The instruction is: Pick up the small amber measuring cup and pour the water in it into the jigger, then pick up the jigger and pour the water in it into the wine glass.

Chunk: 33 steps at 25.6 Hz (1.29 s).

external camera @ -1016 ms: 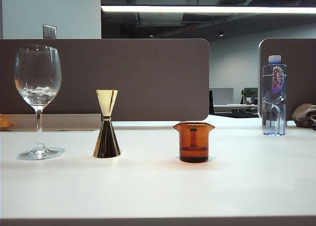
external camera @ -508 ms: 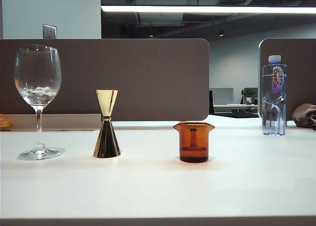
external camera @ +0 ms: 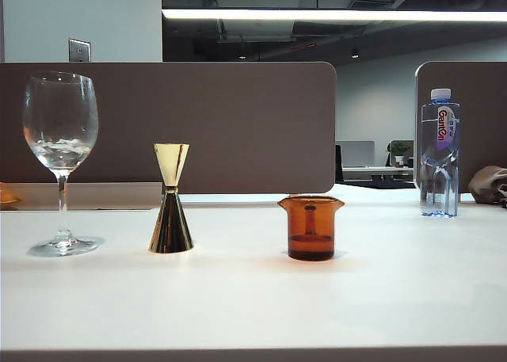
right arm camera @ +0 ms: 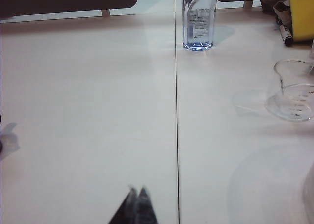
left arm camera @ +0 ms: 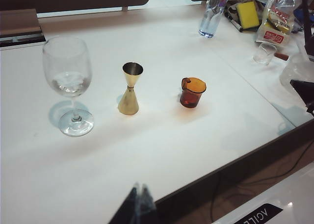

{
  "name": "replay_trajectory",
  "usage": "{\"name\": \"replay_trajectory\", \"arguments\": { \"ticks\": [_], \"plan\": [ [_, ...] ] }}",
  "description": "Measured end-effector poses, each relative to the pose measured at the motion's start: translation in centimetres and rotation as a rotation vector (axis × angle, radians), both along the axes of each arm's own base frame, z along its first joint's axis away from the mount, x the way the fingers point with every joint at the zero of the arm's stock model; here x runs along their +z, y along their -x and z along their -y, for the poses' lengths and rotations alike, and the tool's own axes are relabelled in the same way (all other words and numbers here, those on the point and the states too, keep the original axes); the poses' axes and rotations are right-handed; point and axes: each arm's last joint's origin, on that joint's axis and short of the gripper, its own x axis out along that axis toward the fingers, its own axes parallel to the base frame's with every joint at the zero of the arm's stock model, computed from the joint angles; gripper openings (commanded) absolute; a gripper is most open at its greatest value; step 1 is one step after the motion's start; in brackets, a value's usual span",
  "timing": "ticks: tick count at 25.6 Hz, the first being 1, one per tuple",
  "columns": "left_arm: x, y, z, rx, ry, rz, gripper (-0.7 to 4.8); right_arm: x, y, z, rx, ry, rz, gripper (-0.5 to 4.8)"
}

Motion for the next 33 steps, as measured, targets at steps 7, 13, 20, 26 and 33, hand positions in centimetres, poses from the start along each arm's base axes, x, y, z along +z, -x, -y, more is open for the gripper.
{"name": "replay_trajectory", "arguments": {
  "ticks": [7, 13, 20, 26, 33],
  "plan": [
    [0.0, 0.0, 0.0, 0.0, 0.0, 0.0, -0.02, 0.0, 0.0, 0.0, 0.0, 0.0, 0.0, 0.0],
    [0.0, 0.0, 0.0, 0.0, 0.0, 0.0, -0.02, 0.0, 0.0, 0.0, 0.0, 0.0, 0.0, 0.0],
    [-0.01, -0.01, 0.0, 0.0, 0.0, 0.0, -0.02, 0.0, 0.0, 0.0, 0.0, 0.0, 0.0, 0.0],
    [-0.01, -0.01, 0.0, 0.0, 0.0, 0.0, -0.02, 0.01, 0.0, 0.0, 0.0, 0.0, 0.001, -0.01],
    [-0.01, -0.01, 0.0, 0.0, 0.0, 0.0, -0.02, 0.23, 0.02, -0.08, 0.021, -0.041, 0.007, -0.01]
  ]
}}
